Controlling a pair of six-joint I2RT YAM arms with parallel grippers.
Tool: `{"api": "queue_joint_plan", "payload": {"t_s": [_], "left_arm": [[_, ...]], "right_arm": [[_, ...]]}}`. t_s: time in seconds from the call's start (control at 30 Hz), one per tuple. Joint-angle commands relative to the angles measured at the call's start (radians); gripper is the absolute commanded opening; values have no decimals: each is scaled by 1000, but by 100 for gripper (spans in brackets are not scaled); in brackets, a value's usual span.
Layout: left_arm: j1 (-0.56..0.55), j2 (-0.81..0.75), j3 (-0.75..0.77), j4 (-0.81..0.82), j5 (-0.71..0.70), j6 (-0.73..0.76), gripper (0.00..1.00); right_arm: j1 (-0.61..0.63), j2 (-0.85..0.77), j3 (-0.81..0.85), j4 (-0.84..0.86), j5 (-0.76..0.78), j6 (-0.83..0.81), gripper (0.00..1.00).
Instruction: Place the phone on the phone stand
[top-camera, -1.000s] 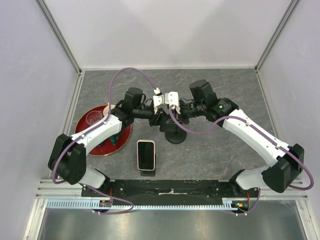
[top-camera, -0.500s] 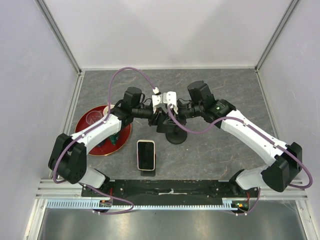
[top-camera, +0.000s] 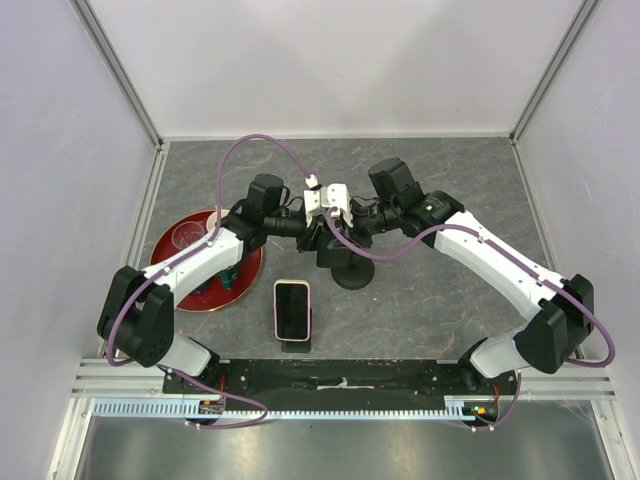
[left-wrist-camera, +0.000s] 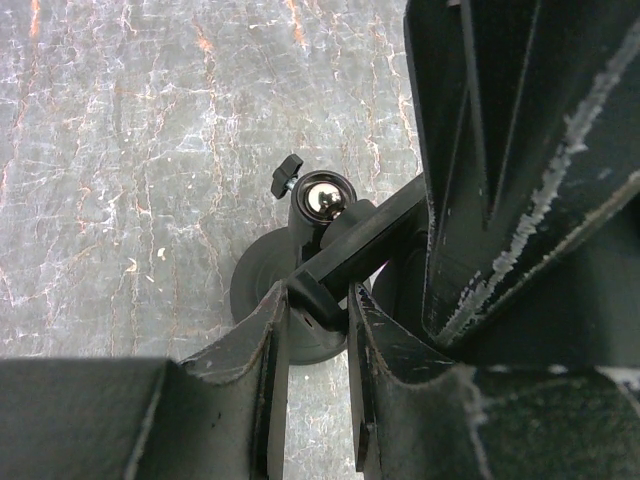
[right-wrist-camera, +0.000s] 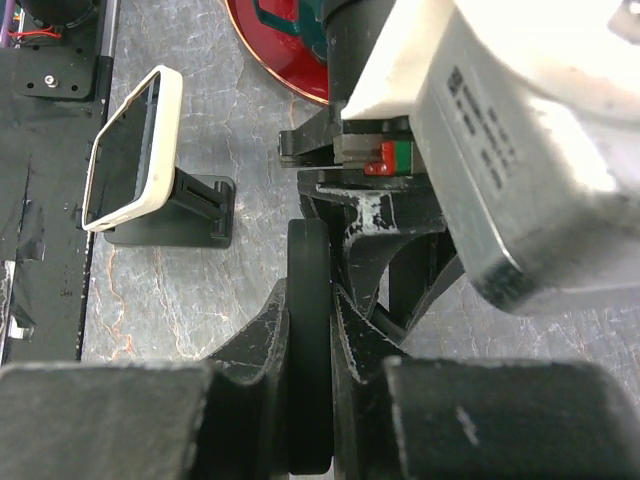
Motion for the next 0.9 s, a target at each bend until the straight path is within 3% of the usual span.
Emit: {"api": "queue_joint_plan", "payload": {"t_s": [0.0, 0.17, 0.23, 0.33, 0.47, 0.73, 0.87], "left_arm": [[0, -8, 12, -8, 60, 36, 2], [20, -23, -3, 27, 11, -10, 2], [27, -37, -26, 111, -38, -44, 2], [38, -72, -66, 211, -246, -117, 2], [40, -120, -115, 317, -418, -172, 2], [35, -180, -143, 397, -547, -257, 2], [29, -197, -146, 389, -581, -253, 2]], "right_arm": [[-60, -57, 1, 30, 34, -62, 0], [-61, -98, -67, 36, 80, -16, 0], [-69, -133, -120, 75, 146, 55, 0], [-69, -166, -166, 106, 293, 185, 0], [-61, -221, -225, 114, 500, 357, 0], [-3, -166, -139, -139, 772, 613, 0], [50, -83, -79, -275, 1038, 703, 0]]}}
